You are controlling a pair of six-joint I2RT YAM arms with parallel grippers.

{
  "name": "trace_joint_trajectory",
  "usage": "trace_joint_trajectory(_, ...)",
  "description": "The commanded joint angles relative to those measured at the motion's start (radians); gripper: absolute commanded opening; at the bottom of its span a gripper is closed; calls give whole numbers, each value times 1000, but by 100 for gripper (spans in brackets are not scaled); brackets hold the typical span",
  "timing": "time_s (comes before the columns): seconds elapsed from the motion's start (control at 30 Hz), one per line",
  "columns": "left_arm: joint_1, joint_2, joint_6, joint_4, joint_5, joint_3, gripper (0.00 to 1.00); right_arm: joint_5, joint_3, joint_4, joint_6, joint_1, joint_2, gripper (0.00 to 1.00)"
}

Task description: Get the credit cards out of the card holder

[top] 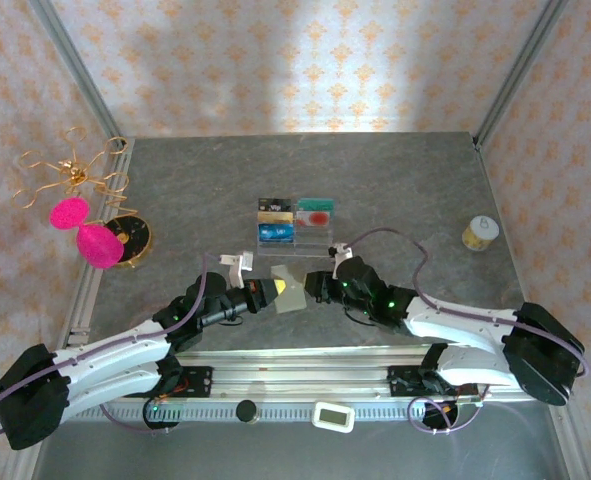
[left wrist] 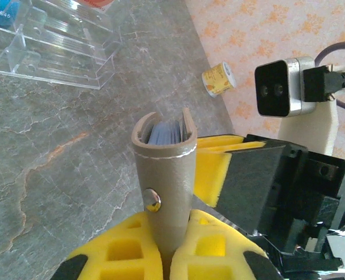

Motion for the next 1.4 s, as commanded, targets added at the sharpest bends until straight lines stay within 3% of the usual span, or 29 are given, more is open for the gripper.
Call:
trace_joint_trajectory(0.0,-3,-7,-5,60,2,-9,0,5,25,0,-5,-5,-7,0)
trace_joint_trajectory(0.4,0,323,40,-99,13,91,1,92,-4,-115,-11,66,-6,0)
trace_joint_trajectory(0.47,-1,354,38,-130,-8,102,29,105,-3,-118,-6,73,-2,0)
trace_joint_trajectory(0.53,4,365,38,-177,-37,116,48,118,4,-130,-9,77,5,0)
trace_joint_trajectory(0.7,28,287,42,-259,-134,112,65,121,40,-147,-24,87,51,0)
trace_joint_trajectory(0.9,29,37,77,-352,-296,118,80,82,129,-148,-35,109,103,0)
trace_joint_trajectory(1.0,35,-42,99,-398,-323,130,82,64,188,-151,-38,132,127,0)
trace_joint_trajectory(1.2,44,-60,133,-472,-306,156,81,149,218,-221,-8,153,133,0)
trace_joint_trajectory(1.37,45,-14,129,-415,-247,130,70,231,142,-300,87,119,134,0)
